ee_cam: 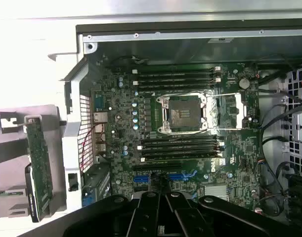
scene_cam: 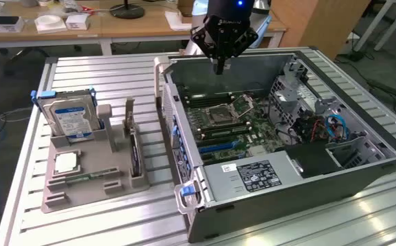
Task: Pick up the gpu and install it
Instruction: 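Reach for the gpu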
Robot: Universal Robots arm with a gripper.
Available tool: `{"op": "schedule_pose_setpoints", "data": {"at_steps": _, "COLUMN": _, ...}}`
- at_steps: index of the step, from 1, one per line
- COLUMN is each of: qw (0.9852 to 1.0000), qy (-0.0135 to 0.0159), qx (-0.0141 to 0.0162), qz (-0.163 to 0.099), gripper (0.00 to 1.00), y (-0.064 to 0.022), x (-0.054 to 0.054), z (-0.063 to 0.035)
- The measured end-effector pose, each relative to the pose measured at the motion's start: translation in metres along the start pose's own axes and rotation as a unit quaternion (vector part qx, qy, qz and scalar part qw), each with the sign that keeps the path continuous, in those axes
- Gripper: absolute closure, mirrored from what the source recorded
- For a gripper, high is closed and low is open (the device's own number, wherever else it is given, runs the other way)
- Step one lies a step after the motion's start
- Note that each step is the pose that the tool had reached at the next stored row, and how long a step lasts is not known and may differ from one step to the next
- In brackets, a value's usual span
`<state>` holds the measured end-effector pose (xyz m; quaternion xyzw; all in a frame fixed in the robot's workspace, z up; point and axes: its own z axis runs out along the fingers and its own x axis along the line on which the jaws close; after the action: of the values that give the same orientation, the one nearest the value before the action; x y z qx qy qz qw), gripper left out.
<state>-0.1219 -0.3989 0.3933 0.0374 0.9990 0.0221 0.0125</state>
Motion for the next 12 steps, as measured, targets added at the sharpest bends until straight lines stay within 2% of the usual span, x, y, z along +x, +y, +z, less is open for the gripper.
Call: {"op": "schedule_pose_setpoints", "data": {"at_steps": 12, "qw": 1.0000, "qy": 0.0000, "qx": 0.0000, "qz": 0.000, "gripper": 0.90, "y": -0.0002, "x": 0.0027, "z": -0.0001}}
